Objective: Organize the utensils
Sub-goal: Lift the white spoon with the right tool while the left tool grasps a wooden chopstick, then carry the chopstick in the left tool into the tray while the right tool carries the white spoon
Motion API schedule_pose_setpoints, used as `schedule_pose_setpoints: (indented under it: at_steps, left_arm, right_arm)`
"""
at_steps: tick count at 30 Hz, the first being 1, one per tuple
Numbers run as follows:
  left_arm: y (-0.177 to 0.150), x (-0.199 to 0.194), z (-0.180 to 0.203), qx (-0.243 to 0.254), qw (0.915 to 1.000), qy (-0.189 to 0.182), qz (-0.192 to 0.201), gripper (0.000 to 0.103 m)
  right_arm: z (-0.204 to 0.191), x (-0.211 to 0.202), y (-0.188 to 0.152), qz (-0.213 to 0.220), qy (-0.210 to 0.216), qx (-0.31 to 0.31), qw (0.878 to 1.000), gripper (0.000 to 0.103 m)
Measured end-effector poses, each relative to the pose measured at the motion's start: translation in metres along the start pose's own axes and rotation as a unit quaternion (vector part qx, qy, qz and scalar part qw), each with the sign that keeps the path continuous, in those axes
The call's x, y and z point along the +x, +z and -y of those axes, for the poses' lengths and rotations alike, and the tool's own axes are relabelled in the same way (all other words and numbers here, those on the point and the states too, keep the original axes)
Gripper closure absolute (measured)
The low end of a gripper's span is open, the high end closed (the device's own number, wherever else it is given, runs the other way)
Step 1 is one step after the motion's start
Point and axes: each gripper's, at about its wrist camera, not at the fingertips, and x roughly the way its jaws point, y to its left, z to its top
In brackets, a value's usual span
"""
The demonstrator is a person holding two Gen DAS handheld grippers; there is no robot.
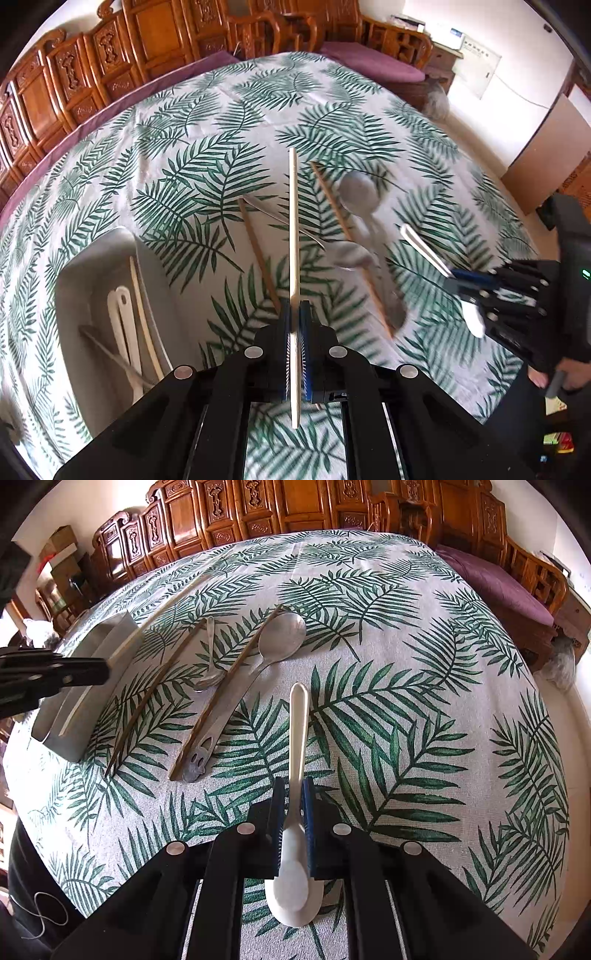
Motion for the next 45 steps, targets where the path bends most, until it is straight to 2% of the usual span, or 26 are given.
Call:
schedule_pose_setpoints:
  at_steps: [10, 21, 34, 45]
  left_arm:
    - [-0.015, -0.039, -0.003, -0.003, 0.9995, 0.002, 0.031, 0.098]
    - [-0.042, -0.067, -0.049, -0.045, 0.9973, 0.022, 0.053, 0.098]
    - [-0.072, -0.079, -0.11, -0.105, 0.9919, 0.032, 0.064, 0.098]
    - [-0.083, -0.073, -0.131, -0.131, 0.9889, 0.025, 0.065, 0.098]
  right_arm:
    - [-0.013, -0.013, 0.003, 0.014, -0.007, -0.028, 0.999, 0.095]
    - [-0.047, -0.052, 0.026, 0.045, 0.004, -0.048, 0.998, 0.095]
    - [-0.108, -0.067, 0.051, 0.052, 0.021, -0.079, 0.995, 0.095]
    - [-0.152, -0.073, 0.066, 0.055, 0.034, -0.112, 0.992, 0.095]
